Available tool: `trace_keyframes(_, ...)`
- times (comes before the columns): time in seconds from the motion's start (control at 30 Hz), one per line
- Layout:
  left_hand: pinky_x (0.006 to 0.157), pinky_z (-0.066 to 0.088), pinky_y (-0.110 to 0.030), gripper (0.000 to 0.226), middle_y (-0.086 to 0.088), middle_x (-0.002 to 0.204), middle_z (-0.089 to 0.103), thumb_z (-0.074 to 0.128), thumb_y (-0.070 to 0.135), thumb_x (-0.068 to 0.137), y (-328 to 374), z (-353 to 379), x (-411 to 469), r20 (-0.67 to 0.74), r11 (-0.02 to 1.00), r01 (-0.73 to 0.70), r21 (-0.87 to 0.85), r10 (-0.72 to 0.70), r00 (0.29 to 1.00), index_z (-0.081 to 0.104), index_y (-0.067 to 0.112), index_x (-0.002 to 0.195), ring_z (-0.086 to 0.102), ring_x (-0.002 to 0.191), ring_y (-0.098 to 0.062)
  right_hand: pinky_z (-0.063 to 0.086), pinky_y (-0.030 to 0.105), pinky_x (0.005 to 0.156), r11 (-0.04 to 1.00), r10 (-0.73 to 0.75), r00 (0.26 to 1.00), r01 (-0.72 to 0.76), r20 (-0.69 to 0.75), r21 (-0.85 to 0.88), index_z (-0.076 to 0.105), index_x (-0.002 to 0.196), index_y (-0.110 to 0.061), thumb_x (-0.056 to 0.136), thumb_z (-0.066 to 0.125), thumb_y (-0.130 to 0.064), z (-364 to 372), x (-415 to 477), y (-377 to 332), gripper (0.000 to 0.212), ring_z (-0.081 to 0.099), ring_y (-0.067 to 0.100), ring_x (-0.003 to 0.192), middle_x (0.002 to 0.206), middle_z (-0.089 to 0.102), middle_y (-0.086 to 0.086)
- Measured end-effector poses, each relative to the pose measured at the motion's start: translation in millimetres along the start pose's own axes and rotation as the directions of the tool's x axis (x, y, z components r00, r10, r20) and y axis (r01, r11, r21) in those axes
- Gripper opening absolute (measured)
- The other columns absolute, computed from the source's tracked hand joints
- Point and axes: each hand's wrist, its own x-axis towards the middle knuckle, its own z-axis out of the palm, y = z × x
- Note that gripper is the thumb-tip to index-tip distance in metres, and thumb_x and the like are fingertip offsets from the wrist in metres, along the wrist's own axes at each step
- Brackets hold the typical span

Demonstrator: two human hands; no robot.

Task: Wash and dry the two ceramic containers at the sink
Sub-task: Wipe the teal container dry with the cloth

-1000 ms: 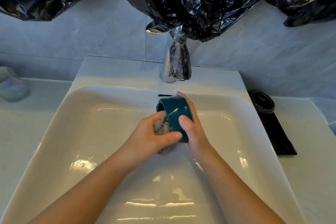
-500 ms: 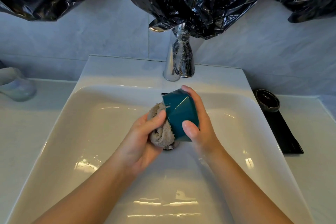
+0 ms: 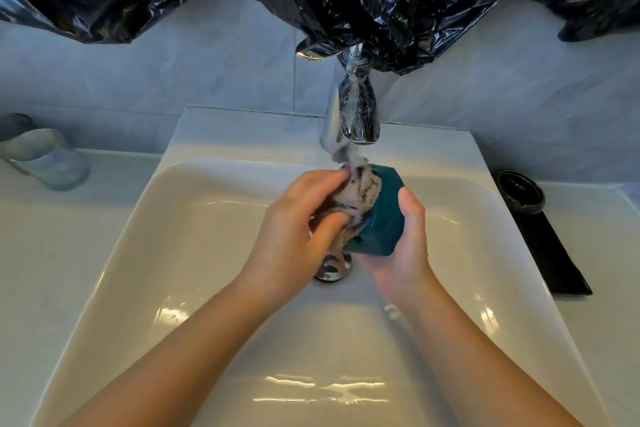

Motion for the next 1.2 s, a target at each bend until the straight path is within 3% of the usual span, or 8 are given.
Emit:
trace_keyframes(0.23, 0.056, 0.043, -0.034, 0.009, -0.003, 0.095, 0.046, 0.05, 0.006, 0.09, -7.6, -0.5, 17.2, 0.142, 0.764, -0.483, 0.428, 0.471, 0.871, 0.048, 0.015, 0.089, 0.048, 0.077, -0.026, 0.05, 0.044, 0.083, 0.998, 0.025, 0.993, -0.032, 0.118, 0.06, 0.062, 0.122, -0.013, 0.067, 0.07, -0.062, 3.6, 1.8, 5.2, 0.074, 0.063, 0.025, 0.1, 0.109, 0.066, 0.011)
trace_keyframes(0.43, 0.098, 0.039, -0.041, 0.042, -0.001, 0.138, 0.055, 0.06, 0.012, 0.091, -14.3, -38.0, 26.6, 0.607, 0.394, -0.768, 0.505, 0.47, 0.64, 0.057, 0.021, 0.132, 0.045, 0.129, -0.026, 0.048, 0.051, 0.09, 0.989, 0.077, 0.996, -0.082, 0.04, 0.127, 0.07, 0.114, -0.02, 0.09, 0.036, -0.057, -2.3, 1.5, 0.9, 0.056, 0.065, 0.025, 0.102, 0.113, 0.069, 0.009)
trace_keyframes(0.6, 0.098, 0.035, -0.041, 0.049, -0.001, 0.14, 0.05, 0.051, 0.012, 0.09, -8.5, -37.7, 36.3, 0.666, 0.313, -0.782, 0.539, 0.41, 0.623, 0.045, 0.022, 0.138, 0.041, 0.127, -0.025, 0.051, 0.049, 0.078, 0.978, 0.155, 0.988, -0.157, 0.024, 0.136, 0.077, 0.095, -0.026, 0.087, 0.035, -0.055, 3.3, 0.8, -1.1, 0.052, 0.071, 0.022, 0.087, 0.101, 0.074, 0.005)
trace_keyframes(0.8, 0.074, 0.035, -0.034, 0.032, 0.001, 0.106, 0.067, 0.055, 0.039, 0.088, -12.5, -12.5, 31.8, 0.417, 0.548, -0.553, 0.627, 0.364, 0.833, 0.068, 0.019, 0.11, 0.055, 0.092, -0.024, 0.05, 0.049, 0.081, 0.985, 0.131, 0.988, -0.14, 0.082, 0.106, 0.057, 0.131, -0.009, 0.088, 0.043, -0.051, 5.4, -1.2, 6.5, 0.062, 0.061, 0.029, 0.094, 0.11, 0.064, 0.016)
trace_keyframes(0.93, 0.066, 0.034, -0.036, 0.038, 0.003, 0.075, 0.07, 0.044, 0.048, 0.086, -5.2, 1.1, 27.2, 0.147, 0.739, -0.145, 0.658, 0.063, 0.987, 0.071, 0.022, 0.078, 0.055, 0.071, -0.024, 0.046, 0.054, 0.088, 0.999, 0.047, 0.999, -0.046, 0.028, -0.021, 0.055, 0.13, -0.005, 0.08, 0.058, -0.054, 7.0, -0.6, 9.7, 0.07, 0.064, 0.03, 0.093, 0.101, 0.068, 0.015)
trace_keyframes(1.07, 0.052, 0.038, -0.033, 0.05, -0.01, 0.054, 0.057, 0.051, 0.042, 0.093, 6.7, 11.0, 24.7, 0.039, 0.802, 0.473, 0.364, -0.521, 0.853, 0.052, 0.017, 0.05, 0.053, 0.057, -0.036, 0.051, 0.054, 0.087, 0.954, -0.065, 0.998, 0.062, 0.001, -0.294, 0.048, 0.135, -0.027, 0.062, 0.074, -0.062, 2.4, 1.8, 10.2, 0.086, 0.064, 0.029, 0.107, 0.122, 0.064, 0.01)
trace_keyframes(1.13, 0.051, 0.043, -0.03, 0.046, -0.003, 0.056, 0.059, 0.055, 0.047, 0.09, 10.5, 9.4, 30.1, 0.05, 0.762, 0.591, 0.262, -0.623, 0.781, 0.06, 0.017, 0.056, 0.054, 0.052, -0.024, 0.056, 0.046, 0.084, 0.969, -0.043, 0.999, 0.035, -0.03, -0.246, 0.048, 0.137, -0.023, 0.058, 0.075, -0.069, 0.7, 2.9, 9.8, 0.095, 0.065, 0.025, 0.107, 0.122, 0.065, 0.011)
trace_keyframes(1.2, 0.064, 0.055, -0.029, 0.027, 0.005, 0.074, 0.069, 0.058, 0.045, 0.09, 12.2, 0.2, 27.2, 0.051, 0.825, 0.528, 0.203, -0.547, 0.835, 0.07, 0.021, 0.086, 0.064, 0.067, -0.009, 0.055, 0.045, 0.086, 0.99, -0.002, 0.999, -0.004, -0.046, -0.142, 0.049, 0.139, -0.013, 0.071, 0.065, -0.061, 1.3, 1.6, 6.6, 0.085, 0.064, 0.029, 0.11, 0.123, 0.064, 0.017)
